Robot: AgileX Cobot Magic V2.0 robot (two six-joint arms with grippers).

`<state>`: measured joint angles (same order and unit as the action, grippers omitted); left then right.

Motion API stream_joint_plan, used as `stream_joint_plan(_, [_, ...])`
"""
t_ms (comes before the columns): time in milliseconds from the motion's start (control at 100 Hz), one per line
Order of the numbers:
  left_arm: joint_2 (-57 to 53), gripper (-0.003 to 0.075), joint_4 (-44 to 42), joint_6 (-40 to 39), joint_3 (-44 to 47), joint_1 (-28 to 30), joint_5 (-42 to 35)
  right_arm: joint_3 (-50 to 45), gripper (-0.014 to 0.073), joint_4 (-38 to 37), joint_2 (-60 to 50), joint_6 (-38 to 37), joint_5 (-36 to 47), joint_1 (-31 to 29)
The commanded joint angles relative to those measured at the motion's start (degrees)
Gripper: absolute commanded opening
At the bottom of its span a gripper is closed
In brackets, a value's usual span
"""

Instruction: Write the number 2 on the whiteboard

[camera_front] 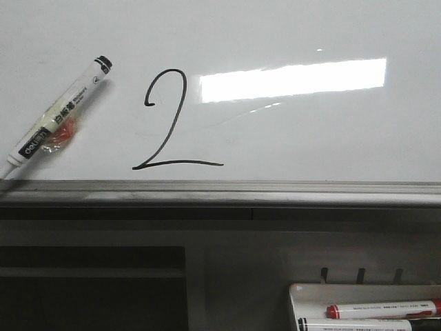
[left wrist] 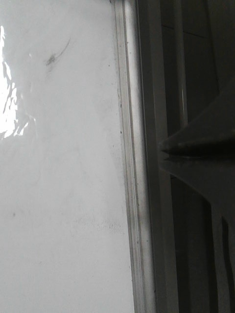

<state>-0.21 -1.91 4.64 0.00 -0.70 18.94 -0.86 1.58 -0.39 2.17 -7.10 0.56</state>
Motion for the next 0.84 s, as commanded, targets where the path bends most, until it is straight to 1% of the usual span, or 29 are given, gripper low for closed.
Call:
stream_joint_plan(0, [-1.5,-0.002,0.3,-0.4,0.7,0.2,-3.5,-1.4,-0.0071,0.0,-1.3,-0.4,1.2,-0.5])
stream_joint_plan(150, [-1.5,-0.002,0.3,-0.4,0.6,0.2,-3.5,-1.4,-0.0071,0.0,-1.3,-0.4,-5.3,-0.5])
stream_joint_plan(220, [-1.5,-0.002,0.3,-0.4,0.6,0.2,-3.5,-1.4,-0.0071,0.0,-1.3,-0.4,-10.4,-0.5])
stream_joint_plan(830, [-1.5,-0.002,0.3,-0.4,0.6,0.2,-3.5,-1.4,-0.0071,0.0,-1.3,-0.4,-10.4,-0.5])
